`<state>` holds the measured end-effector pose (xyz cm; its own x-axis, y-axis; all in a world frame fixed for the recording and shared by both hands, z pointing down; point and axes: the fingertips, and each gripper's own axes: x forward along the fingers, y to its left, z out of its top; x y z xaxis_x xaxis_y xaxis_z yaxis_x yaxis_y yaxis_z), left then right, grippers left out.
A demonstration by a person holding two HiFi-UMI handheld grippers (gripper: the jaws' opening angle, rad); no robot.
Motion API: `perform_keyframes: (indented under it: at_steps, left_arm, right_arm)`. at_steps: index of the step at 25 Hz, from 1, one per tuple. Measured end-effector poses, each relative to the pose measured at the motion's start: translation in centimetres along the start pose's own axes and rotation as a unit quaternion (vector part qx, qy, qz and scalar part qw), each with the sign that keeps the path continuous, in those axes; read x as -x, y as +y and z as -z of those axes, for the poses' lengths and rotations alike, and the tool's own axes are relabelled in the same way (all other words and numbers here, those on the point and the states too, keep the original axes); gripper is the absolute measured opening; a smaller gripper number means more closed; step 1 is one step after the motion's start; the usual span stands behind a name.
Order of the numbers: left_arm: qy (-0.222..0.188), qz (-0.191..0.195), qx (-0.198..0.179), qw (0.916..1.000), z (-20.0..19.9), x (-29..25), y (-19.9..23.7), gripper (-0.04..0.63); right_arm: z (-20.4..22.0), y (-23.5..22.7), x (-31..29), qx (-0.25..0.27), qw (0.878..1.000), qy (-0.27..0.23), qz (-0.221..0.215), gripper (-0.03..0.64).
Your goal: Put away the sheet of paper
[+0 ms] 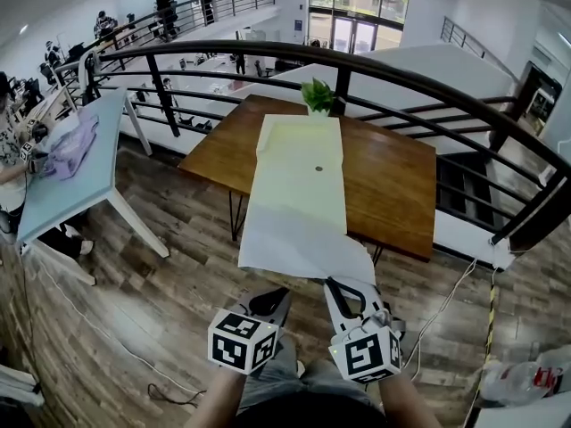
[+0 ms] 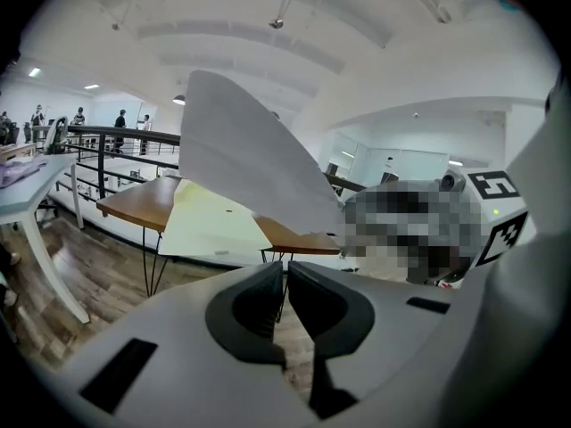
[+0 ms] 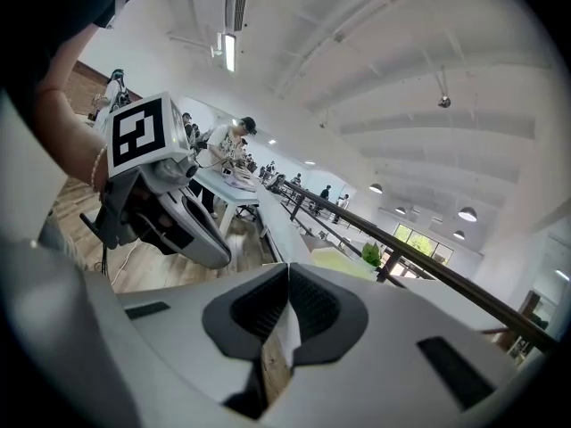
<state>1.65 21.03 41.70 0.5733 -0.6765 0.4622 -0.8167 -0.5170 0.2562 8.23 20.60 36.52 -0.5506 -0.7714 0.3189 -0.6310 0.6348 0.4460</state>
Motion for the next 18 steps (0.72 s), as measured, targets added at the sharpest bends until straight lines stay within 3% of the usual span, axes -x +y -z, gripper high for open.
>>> perform_keyframes:
  at_steps: [6,18]
  left_arm:
    - [0.003,-0.009,0.008,0.9999,-0.8,-1.3,2.2,0.031]
    - [0.0,-0.002,0.027,0.9996,-6.3,-6.9,10.0,0.031]
  right_arm:
    - [1.4,-1.1,-2.1,-0.013,1.0,0.019,-0.004,0.029]
    - [1.4,-6.9,-11.2,-0.015,0.999,0.043,0.01,0.029]
